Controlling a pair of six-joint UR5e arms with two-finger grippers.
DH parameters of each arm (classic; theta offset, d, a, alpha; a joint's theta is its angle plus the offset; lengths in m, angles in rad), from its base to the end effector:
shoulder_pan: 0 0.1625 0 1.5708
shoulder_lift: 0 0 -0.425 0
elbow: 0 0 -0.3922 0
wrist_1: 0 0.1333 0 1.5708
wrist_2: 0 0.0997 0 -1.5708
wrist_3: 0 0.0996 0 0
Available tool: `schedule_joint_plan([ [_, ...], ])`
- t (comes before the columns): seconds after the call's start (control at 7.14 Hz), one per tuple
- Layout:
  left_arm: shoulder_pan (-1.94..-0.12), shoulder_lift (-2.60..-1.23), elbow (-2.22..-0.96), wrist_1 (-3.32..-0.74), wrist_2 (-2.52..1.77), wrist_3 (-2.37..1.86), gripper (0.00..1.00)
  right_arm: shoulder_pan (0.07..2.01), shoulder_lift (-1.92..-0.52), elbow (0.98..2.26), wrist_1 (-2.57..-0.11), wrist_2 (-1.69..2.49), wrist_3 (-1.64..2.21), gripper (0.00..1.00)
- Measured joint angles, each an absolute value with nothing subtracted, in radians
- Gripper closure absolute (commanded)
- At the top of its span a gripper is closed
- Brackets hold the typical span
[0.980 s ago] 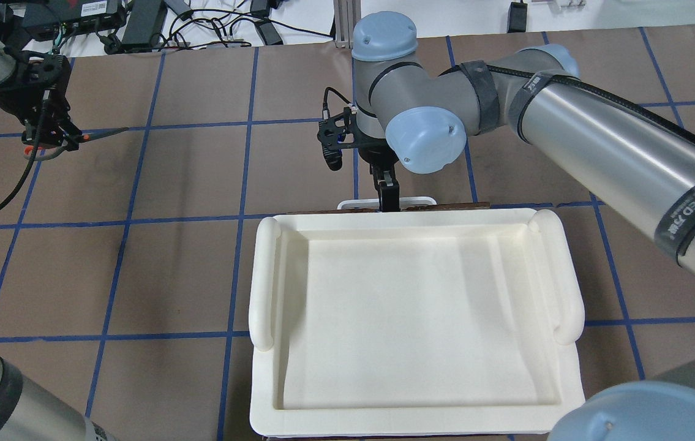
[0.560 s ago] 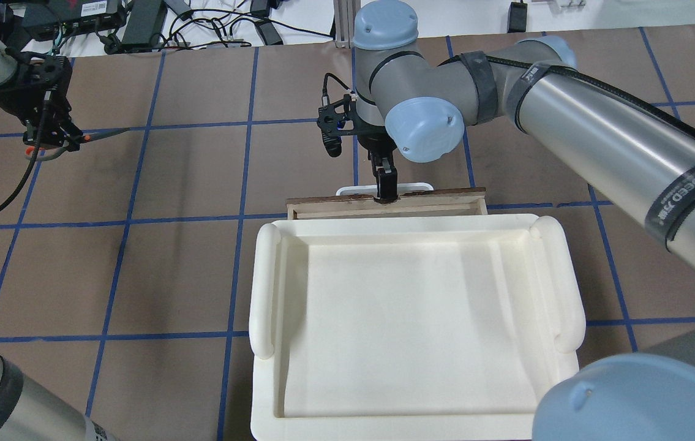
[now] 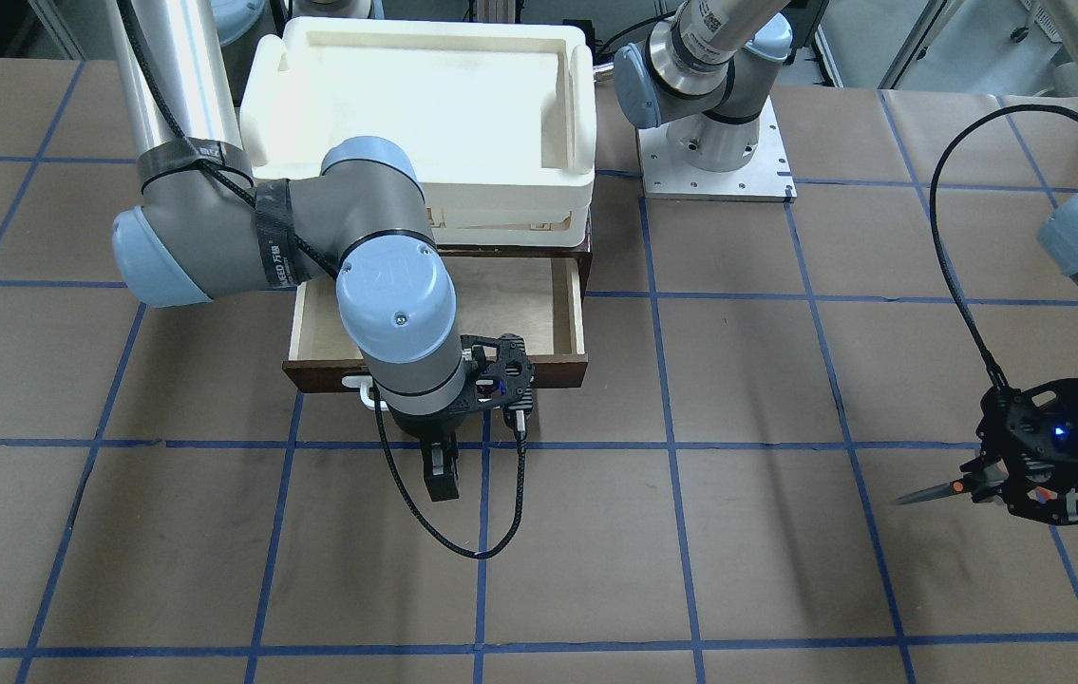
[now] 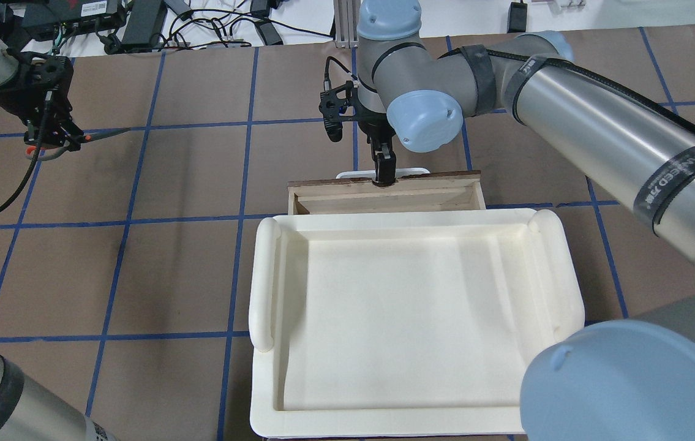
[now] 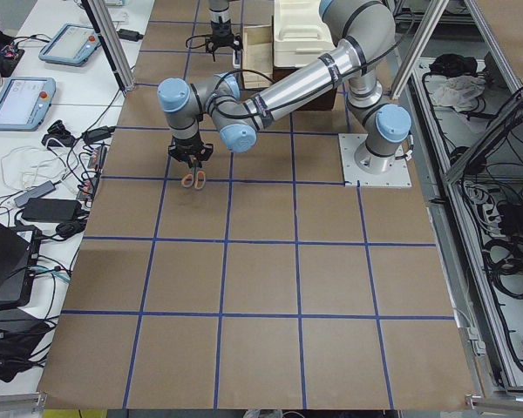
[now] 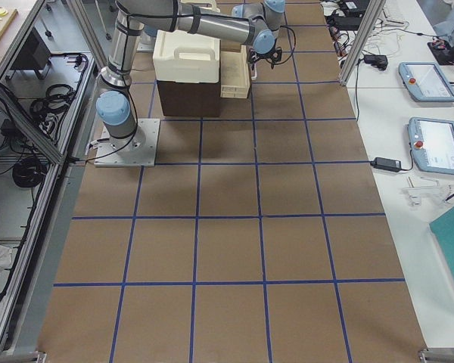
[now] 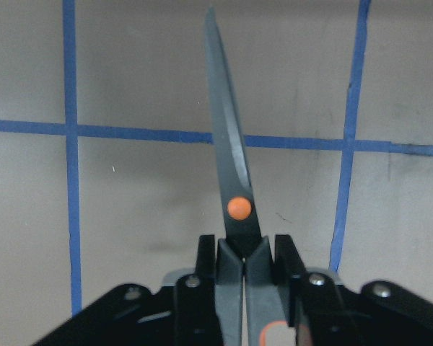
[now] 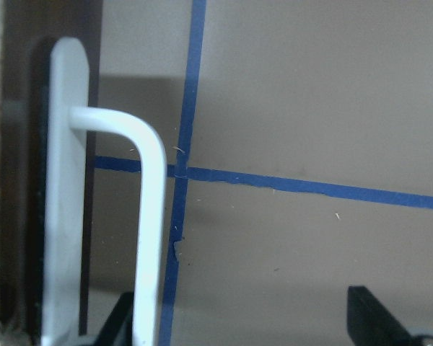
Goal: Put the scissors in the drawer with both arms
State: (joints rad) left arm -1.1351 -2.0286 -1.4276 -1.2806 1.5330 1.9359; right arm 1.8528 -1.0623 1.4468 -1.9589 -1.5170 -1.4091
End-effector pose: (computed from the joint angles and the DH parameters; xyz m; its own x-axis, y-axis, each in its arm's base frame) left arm 0.1535 -0.6544 0.3204 -0.0708 0.9974 0.0093 0.9965 0.0711 -0.0440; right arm 0.3198 -0.6055 0.2875 0.1202 -0.9927 -0.0051 -0.9913 -0.1198 -0.0536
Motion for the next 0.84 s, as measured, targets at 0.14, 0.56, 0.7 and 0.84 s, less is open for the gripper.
schedule_joint_plan([
  [0.14, -1.135, -2.029, -1.427, -1.280, 1.533, 1.936, 1.00, 1.847, -1.051, 1.427, -1.965, -1.514, -1.410, 0.00],
  [0.56, -1.135, -2.030, -1.427, -1.279, 1.534, 1.936, 1.00, 1.838, -1.019, 1.383, -1.973, -1.511, -1.418, 0.00],
  [0.7, -1.135, -2.031, -1.427, -1.278, 1.534, 1.937, 1.00, 1.835, -1.018, 1.380, -1.975, -1.511, -1.422, 0.00],
  [0.84, -1.135, -2.031, -1.427, -1.278, 1.534, 1.937, 1.00, 1.832, -1.016, 1.378, -1.979, -1.511, -1.424, 0.00],
])
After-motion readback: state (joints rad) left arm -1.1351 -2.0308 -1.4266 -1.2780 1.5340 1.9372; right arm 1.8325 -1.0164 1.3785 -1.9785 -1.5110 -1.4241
